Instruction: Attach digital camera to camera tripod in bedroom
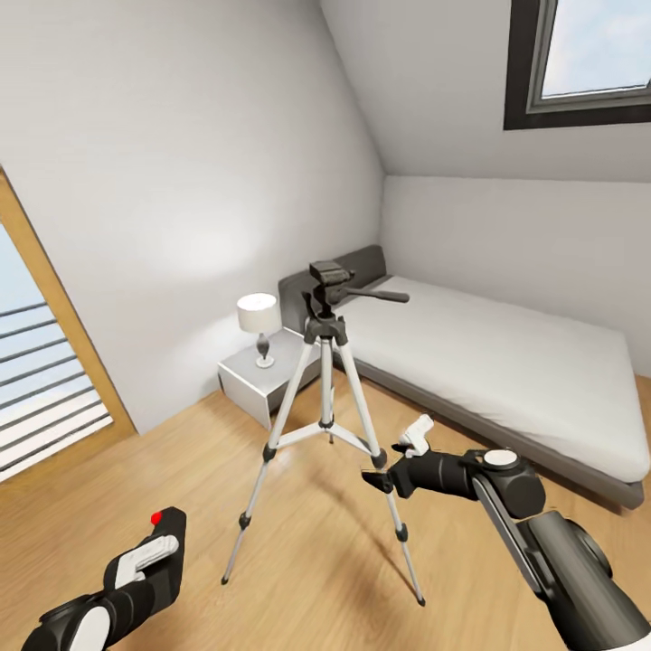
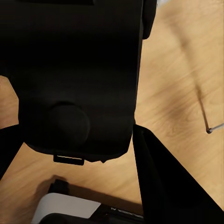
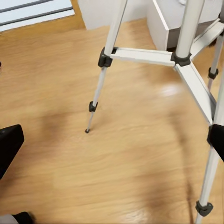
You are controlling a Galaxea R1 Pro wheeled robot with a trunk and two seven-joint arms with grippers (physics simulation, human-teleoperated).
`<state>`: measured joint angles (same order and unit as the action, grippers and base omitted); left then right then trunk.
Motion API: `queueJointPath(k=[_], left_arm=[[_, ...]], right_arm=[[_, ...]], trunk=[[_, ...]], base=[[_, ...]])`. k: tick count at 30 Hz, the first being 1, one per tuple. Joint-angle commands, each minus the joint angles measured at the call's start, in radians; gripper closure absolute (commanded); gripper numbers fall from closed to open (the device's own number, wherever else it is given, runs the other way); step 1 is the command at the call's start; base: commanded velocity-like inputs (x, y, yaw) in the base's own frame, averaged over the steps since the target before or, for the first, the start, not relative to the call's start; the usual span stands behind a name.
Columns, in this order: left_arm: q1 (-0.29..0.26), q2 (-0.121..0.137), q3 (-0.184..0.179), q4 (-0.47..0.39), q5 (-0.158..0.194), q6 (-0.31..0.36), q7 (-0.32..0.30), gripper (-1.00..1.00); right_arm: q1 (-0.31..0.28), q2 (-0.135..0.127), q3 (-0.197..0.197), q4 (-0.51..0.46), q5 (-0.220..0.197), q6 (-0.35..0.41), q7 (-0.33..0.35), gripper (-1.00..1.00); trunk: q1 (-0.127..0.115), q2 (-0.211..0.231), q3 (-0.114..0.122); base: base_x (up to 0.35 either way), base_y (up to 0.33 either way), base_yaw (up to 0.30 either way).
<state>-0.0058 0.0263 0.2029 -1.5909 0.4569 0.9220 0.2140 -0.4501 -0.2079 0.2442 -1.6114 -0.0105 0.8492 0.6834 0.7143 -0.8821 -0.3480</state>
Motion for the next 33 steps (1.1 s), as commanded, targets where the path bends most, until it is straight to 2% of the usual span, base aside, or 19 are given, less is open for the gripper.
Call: queueJointPath(k=[1,7,15,19,21,22,33], left_arm=[[-0.001,0.002,0.001,-0.001,0.010,0.005,0.006,1.00],[0.002,0.009,0.008,0.003,0.005,0.003,0.007,1.00],[0.004,0.027,0.013,0.003,0.002,0.008,0.005,1.00],[-0.003,0.039,0.013,-0.001,0.004,0.020,0.005,1.00],[-0.013,0.049,0.012,-0.003,0.006,0.028,0.005,1.00],[-0.028,0.062,0.011,-0.004,0.008,0.039,0.005,1.00],[-0.037,0.077,0.014,-0.006,0.007,0.043,0.005,1.00]], right_arm=[[0.012,-0.005,0.002,-0.001,0.000,-0.013,0.002,-1.00],[0.089,-0.016,0.004,-0.001,0.026,-0.089,0.003,-1.00],[0.156,-0.019,0.003,-0.001,0.048,-0.205,0.003,-1.00],[0.168,-0.017,0.000,-0.002,0.052,-0.224,0.002,-1.00],[0.173,-0.013,-0.003,-0.002,0.053,-0.230,0.002,-1.00],[0.177,-0.011,-0.007,-0.001,0.054,-0.228,0.001,-1.00],[0.181,-0.008,0.001,-0.001,0.055,-0.189,-0.002,-1.00]], trunk=[[-0.004,0.006,0.002],[-0.027,0.048,0.021],[-0.027,0.048,0.021],[-0.027,0.048,0.021],[-0.027,0.048,0.021],[-0.027,0.048,0.021],[-0.027,0.048,0.021]], base=[[0.000,0.000,0.017],[0.000,0.000,0.009],[0.000,0.000,0.002],[0.000,0.000,0.003],[0.000,-0.009,0.062],[0.000,-0.148,0.181],[0.000,-0.278,0.251]])
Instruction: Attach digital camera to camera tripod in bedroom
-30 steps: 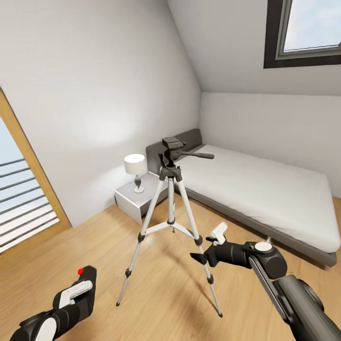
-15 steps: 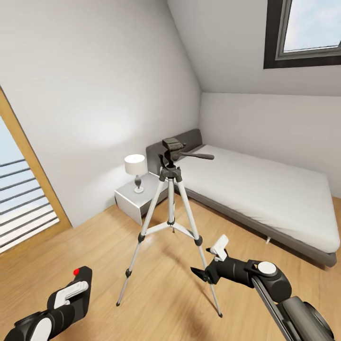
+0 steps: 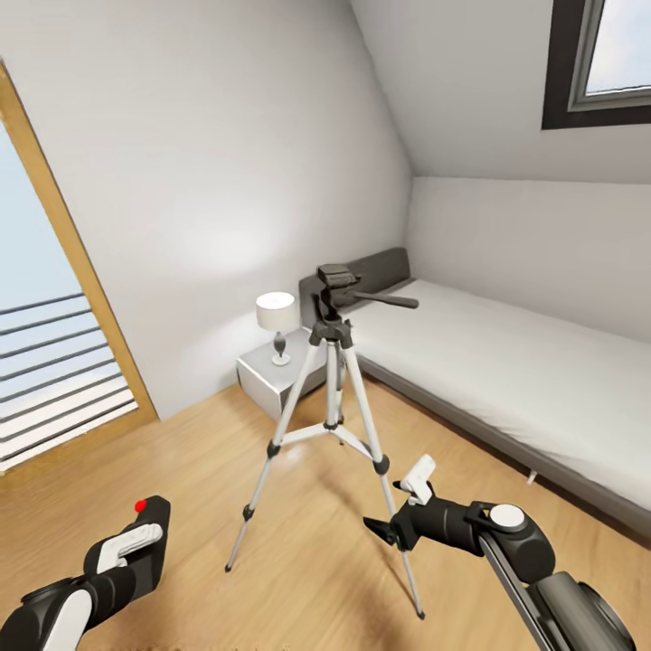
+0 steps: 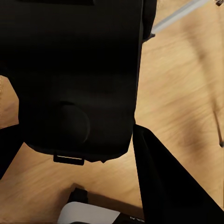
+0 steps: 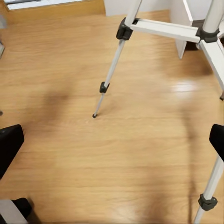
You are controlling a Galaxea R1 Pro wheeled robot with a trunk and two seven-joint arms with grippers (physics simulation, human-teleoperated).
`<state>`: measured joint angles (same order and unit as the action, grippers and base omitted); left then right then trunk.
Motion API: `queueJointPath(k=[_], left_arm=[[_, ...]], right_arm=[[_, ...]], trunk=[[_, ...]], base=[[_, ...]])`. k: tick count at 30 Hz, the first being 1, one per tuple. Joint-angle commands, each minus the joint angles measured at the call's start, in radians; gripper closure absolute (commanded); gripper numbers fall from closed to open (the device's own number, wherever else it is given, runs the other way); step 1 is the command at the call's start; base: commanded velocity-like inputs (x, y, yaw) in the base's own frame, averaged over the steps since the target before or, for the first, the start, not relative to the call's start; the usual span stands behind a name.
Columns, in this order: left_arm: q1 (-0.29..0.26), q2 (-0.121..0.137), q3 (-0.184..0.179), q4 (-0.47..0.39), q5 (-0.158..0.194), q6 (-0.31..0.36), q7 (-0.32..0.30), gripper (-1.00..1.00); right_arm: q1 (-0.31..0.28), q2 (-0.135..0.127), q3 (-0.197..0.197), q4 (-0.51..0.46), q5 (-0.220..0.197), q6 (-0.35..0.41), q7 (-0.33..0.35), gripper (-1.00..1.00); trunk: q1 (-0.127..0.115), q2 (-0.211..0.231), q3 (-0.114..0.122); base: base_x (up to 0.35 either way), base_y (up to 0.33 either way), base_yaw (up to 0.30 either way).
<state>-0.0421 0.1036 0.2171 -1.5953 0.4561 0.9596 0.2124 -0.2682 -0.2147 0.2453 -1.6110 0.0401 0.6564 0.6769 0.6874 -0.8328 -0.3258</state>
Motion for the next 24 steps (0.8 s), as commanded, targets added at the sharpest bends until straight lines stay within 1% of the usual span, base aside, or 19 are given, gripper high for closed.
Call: queueJointPath(k=[1,11,24], left_arm=[[-0.001,0.000,0.000,-0.001,0.008,0.006,0.007,1.00],[-0.002,0.003,0.001,-0.002,0.007,0.012,0.011,1.00],[-0.009,0.004,0.000,-0.003,0.006,0.016,0.016,1.00]], right_arm=[[-0.001,-0.001,0.001,-0.001,0.004,0.005,0.004,-1.00],[0.000,0.000,0.006,-0.001,0.004,0.008,0.003,-1.00],[0.000,0.000,-0.003,-0.001,0.004,0.009,0.004,-1.00]], trunk=[[0.000,-0.001,-0.001],[0.000,-0.001,-0.001],[0.000,-0.001,-0.001]], base=[[0.000,-0.330,0.279],[0.000,-0.338,0.284],[0.008,-0.342,0.285]])
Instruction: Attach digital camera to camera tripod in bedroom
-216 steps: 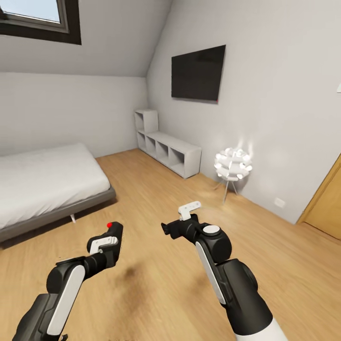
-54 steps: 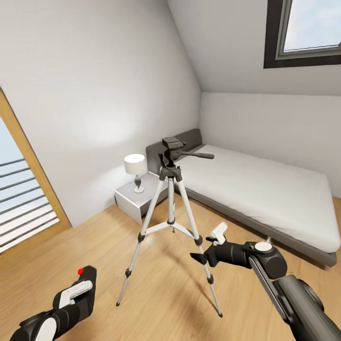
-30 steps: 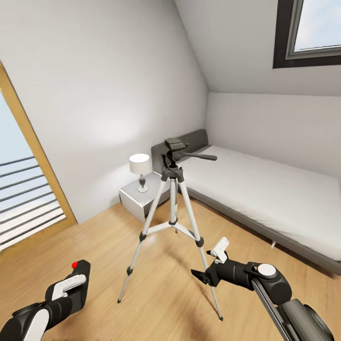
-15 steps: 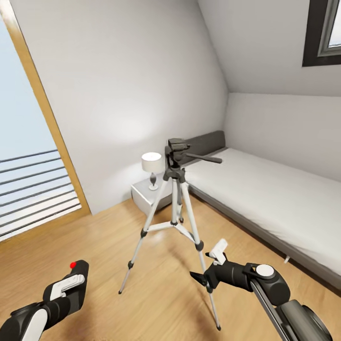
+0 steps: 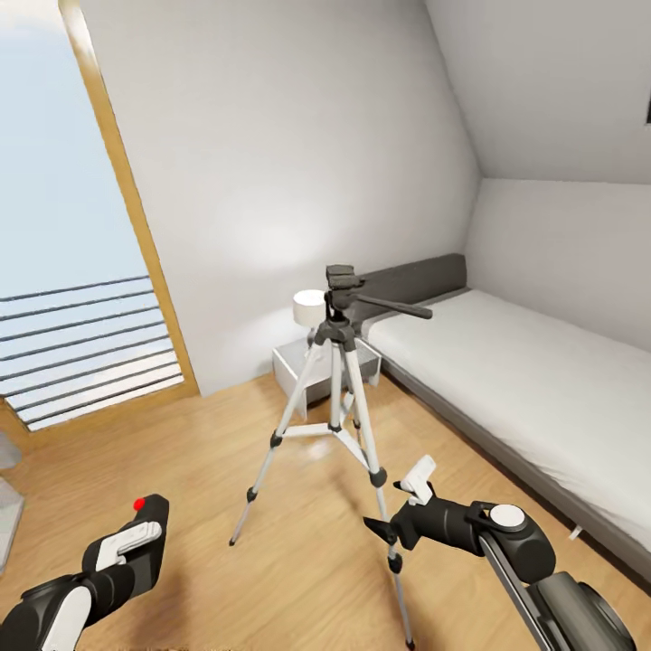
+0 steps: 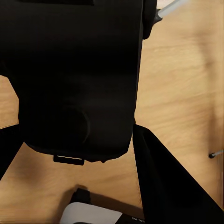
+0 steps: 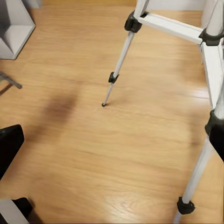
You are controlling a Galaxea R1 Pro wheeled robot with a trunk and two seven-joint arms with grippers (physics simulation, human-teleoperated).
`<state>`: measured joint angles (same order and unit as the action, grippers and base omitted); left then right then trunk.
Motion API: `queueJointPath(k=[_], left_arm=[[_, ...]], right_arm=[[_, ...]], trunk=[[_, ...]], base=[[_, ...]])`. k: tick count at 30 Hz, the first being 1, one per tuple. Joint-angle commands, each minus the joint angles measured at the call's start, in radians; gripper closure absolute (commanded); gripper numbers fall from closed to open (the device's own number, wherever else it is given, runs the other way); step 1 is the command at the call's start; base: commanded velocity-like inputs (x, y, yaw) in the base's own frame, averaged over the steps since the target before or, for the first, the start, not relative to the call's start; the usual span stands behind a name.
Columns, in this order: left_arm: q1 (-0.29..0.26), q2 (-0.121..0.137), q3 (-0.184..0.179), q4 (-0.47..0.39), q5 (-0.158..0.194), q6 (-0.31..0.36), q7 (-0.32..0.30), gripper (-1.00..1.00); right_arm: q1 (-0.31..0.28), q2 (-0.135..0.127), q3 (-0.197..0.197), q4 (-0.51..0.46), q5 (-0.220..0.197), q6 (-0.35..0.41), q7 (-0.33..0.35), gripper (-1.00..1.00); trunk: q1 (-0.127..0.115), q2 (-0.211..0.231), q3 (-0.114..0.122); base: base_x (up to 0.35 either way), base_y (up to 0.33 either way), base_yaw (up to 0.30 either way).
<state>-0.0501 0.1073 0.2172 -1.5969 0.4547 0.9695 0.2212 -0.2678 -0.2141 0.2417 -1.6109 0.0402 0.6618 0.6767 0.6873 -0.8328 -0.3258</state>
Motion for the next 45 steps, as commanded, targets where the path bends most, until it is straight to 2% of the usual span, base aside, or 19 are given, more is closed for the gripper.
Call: queueJointPath(k=[1,9,20,24,26,28,29,31,34,35,40,42,43,44,45], left_arm=[[-0.002,0.000,0.000,-0.001,0.008,0.006,0.007,1.00],[-0.003,0.000,0.001,-0.001,0.008,0.006,0.007,1.00],[-0.010,0.002,0.002,-0.003,0.009,0.021,0.007,1.00],[-0.043,0.015,0.001,-0.006,0.011,0.060,0.007,1.00],[-0.076,0.033,0.000,-0.007,0.017,0.076,0.006,1.00],[-0.111,0.059,-0.001,-0.008,0.040,0.078,0.002,1.00],[-0.111,0.059,-0.001,-0.008,0.040,0.078,0.002,1.00],[-0.152,0.095,-0.002,-0.008,0.095,0.078,0.000,1.00],[-0.216,0.170,-0.005,-0.006,0.236,0.078,-0.003,1.00],[-0.216,0.170,-0.005,-0.006,0.236,0.078,-0.003,1.00],[-0.294,0.330,-0.013,0.002,0.515,0.078,0.002,1.00],[-0.316,0.378,-0.015,0.004,0.603,0.078,0.005,1.00],[-0.324,0.395,-0.016,0.005,0.636,0.078,0.006,1.00],[-0.324,0.395,-0.016,0.005,0.636,0.078,0.006,1.00],[-0.330,0.409,-0.016,0.005,0.663,0.078,0.007,1.00]], right_arm=[[-0.001,-0.001,-0.001,-0.001,0.004,0.004,0.004,-1.00],[-0.001,-0.002,-0.006,-0.001,0.004,0.005,0.005,-1.00],[-0.010,-0.012,-0.010,-0.003,-0.002,0.016,0.010,-1.00],[-0.018,-0.013,-0.018,-0.003,-0.006,0.032,0.010,-1.00],[-0.027,-0.014,-0.033,-0.003,-0.008,0.050,0.013,-1.00],[-0.042,-0.013,-0.050,-0.003,-0.010,0.071,0.026,-1.00],[-0.042,-0.013,-0.050,-0.003,-0.010,0.071,0.026,-1.00],[-0.057,-0.012,-0.062,-0.003,-0.011,0.097,0.055,-1.00],[-0.078,-0.010,-0.073,-0.003,-0.011,0.143,0.104,-1.00],[-0.078,-0.010,-0.073,-0.003,-0.011,0.143,0.104,-1.00],[-0.095,-0.002,-0.079,-0.003,-0.011,0.182,0.145,-1.00],[-0.097,0.000,-0.078,-0.003,-0.011,0.187,0.152,-1.00],[-0.097,0.001,-0.078,-0.003,-0.011,0.189,0.154,-1.00],[-0.097,0.001,-0.078,-0.003,-0.011,0.189,0.154,-1.00],[-0.098,0.002,-0.077,-0.003,-0.010,0.190,0.156,-1.00]], trunk=[[0.000,-0.001,-0.001],[0.000,-0.001,-0.001],[0.000,-0.001,-0.001],[0.000,-0.001,-0.001],[0.000,-0.001,-0.001],[0.000,-0.001,-0.001],[0.000,-0.001,-0.001],[0.000,-0.001,-0.001],[0.000,-0.001,-0.001],[0.000,-0.001,-0.001],[0.000,-0.001,-0.001],[0.000,-0.001,-0.001],[0.000,-0.001,-0.001],[0.000,-0.001,-0.001],[0.000,-0.001,-0.001]], base=[[0.102,-0.322,0.233],[0.194,-0.258,0.097],[0.062,-0.044,0.009],[0.009,-0.006,0.001],[0.005,-0.004,0.001],[0.003,-0.002,0.001],[0.003,-0.002,0.000],[0.002,-0.002,0.000],[0.001,-0.001,0.000],[0.000,0.000,0.000],[0.000,0.000,0.000],[0.000,0.000,0.000],[0.000,0.000,0.000],[0.000,0.000,0.000],[0.000,0.000,0.000]])
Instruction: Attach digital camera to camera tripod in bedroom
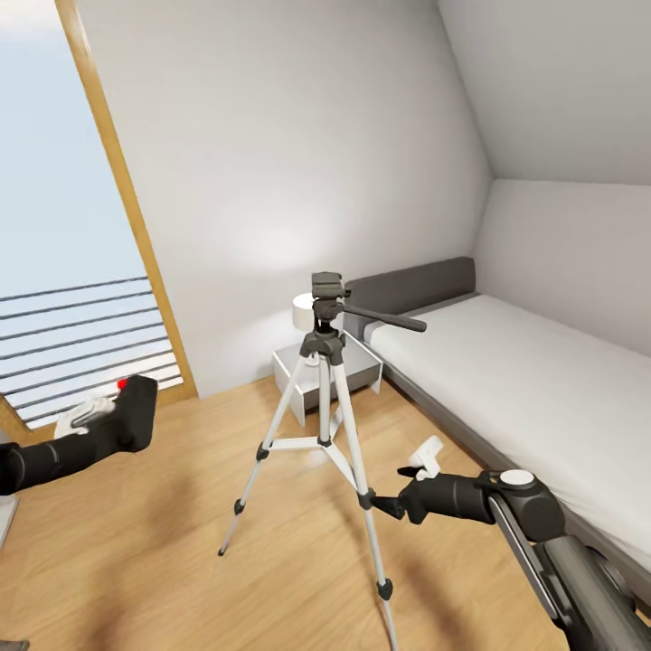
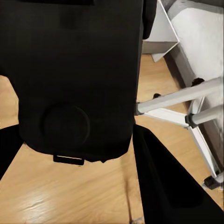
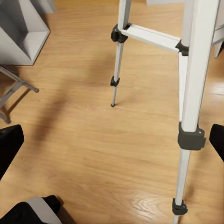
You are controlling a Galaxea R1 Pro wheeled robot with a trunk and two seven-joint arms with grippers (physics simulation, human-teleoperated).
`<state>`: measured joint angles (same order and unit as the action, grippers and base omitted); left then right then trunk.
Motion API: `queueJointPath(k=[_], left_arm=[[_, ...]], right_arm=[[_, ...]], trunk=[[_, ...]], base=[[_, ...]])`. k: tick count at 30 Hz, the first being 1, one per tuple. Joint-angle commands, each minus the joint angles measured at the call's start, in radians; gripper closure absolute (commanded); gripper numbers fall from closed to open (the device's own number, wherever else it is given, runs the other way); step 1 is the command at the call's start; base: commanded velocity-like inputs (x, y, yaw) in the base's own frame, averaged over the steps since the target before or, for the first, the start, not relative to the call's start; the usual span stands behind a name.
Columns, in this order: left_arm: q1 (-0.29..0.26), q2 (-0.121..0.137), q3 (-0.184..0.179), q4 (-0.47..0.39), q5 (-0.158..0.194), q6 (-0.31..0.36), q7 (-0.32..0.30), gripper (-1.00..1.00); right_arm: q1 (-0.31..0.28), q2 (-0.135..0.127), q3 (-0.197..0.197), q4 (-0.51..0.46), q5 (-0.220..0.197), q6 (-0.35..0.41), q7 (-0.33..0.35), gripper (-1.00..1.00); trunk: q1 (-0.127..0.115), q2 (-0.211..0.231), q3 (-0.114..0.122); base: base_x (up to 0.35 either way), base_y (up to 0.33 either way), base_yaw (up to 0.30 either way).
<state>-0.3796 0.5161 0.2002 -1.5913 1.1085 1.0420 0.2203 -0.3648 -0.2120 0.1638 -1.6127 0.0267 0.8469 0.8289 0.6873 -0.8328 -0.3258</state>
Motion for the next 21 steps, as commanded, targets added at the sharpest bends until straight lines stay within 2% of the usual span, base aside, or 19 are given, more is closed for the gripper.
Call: queueJointPath(k=[1,3,6,11,21], left_arm=[[-0.006,0.012,0.000,-0.001,0.031,0.005,0.008,1.00],[-0.014,0.028,0.000,0.000,0.061,0.005,0.009,1.00],[-0.020,0.041,-0.001,0.000,0.089,0.005,0.010,1.00],[-0.025,0.049,-0.001,-0.001,0.107,0.005,0.011,1.00],[-0.030,0.052,-0.001,-0.005,0.124,0.005,0.011,1.00]], right_arm=[[-0.001,0.000,0.000,-0.001,0.003,0.007,0.005,-1.00],[-0.002,0.001,0.000,-0.001,0.003,0.009,0.008,-1.00],[-0.003,0.002,0.001,-0.001,0.003,0.011,0.010,-1.00],[-0.004,0.002,0.001,-0.001,0.003,0.014,0.012,-1.00],[-0.007,0.002,-0.001,-0.001,0.003,0.019,0.016,-1.00]], trunk=[[0.000,-0.001,-0.001],[0.000,-0.001,-0.001],[0.000,-0.001,-0.001],[0.000,-0.001,-0.001],[0.000,-0.001,-0.001]], base=[[0.000,0.000,0.000],[0.000,0.000,0.000],[0.034,0.000,0.000],[0.155,0.000,0.000],[0.270,0.031,0.000]])
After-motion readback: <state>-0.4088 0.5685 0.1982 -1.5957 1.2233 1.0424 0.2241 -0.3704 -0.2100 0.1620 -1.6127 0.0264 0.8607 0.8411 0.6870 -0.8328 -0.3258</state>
